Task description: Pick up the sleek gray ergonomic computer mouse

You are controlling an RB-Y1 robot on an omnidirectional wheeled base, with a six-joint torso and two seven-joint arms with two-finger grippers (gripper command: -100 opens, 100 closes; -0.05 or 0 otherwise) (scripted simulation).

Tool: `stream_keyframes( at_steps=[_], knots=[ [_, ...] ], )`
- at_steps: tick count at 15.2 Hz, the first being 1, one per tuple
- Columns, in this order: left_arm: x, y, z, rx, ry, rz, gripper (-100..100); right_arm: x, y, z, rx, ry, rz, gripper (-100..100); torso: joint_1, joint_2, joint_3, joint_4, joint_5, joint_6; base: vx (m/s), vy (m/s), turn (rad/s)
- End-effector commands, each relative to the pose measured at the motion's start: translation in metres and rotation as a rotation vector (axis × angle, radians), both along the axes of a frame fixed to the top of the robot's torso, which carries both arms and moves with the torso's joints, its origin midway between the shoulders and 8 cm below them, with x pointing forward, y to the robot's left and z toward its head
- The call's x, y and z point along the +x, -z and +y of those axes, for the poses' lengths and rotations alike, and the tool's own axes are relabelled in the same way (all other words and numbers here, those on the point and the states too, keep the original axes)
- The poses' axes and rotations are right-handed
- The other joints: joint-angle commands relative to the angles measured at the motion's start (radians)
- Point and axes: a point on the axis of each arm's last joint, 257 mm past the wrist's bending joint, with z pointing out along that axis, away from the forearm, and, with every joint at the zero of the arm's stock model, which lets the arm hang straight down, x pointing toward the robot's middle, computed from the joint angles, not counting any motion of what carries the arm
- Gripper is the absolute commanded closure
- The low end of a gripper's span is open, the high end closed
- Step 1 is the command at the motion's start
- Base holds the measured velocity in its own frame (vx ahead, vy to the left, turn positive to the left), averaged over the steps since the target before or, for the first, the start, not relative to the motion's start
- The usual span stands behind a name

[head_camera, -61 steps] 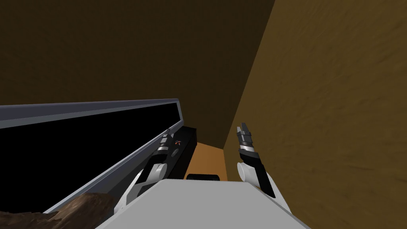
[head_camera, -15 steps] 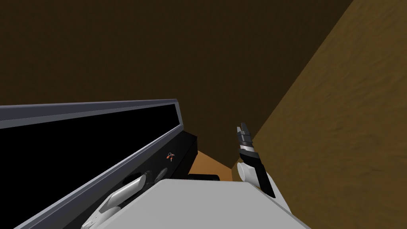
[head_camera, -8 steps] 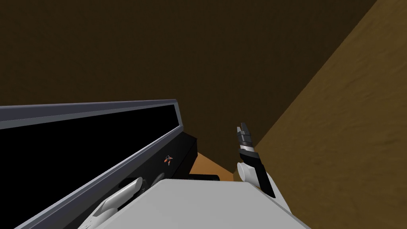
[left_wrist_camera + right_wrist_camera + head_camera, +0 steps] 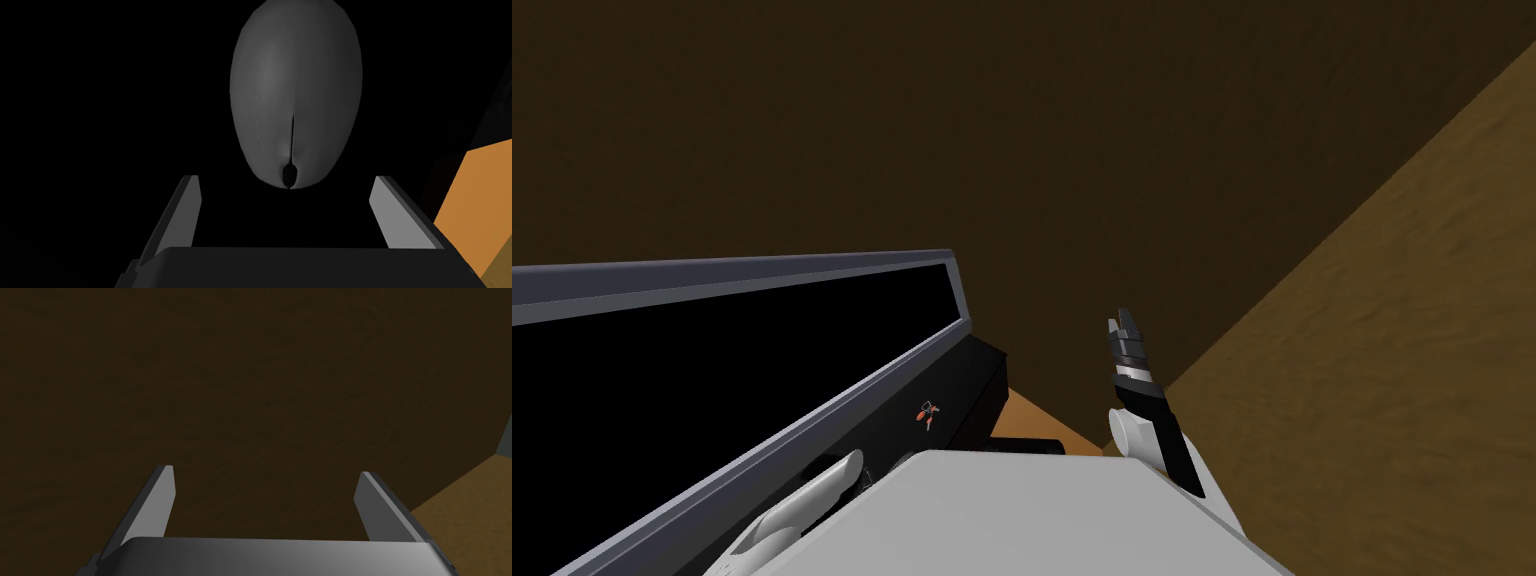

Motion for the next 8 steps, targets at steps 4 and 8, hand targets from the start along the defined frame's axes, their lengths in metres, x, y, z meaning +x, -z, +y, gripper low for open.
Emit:
stream_keyframes(
  at_steps=[4, 8],
  knots=[
    [0.001, 0.017, -0.016, 0.0, 0.009, -0.008, -100, 0.0, 0.0, 0.0, 0.0, 0.0, 0.0, 0, 0.002, 0.005, 0.003, 0.001, 0.0, 0.0, -0.001, 0.003, -0.004],
    [0.002, 0.02, -0.019, -0.001, 0.012, -0.009, 100, 0.0, 0.0, 0.0, 0.0, 0.0, 0.0, 0, 0.002, 0.006, 0.003, 0.001, 0.0, 0.0, -0.001, 0.001, -0.004]
  ],
)
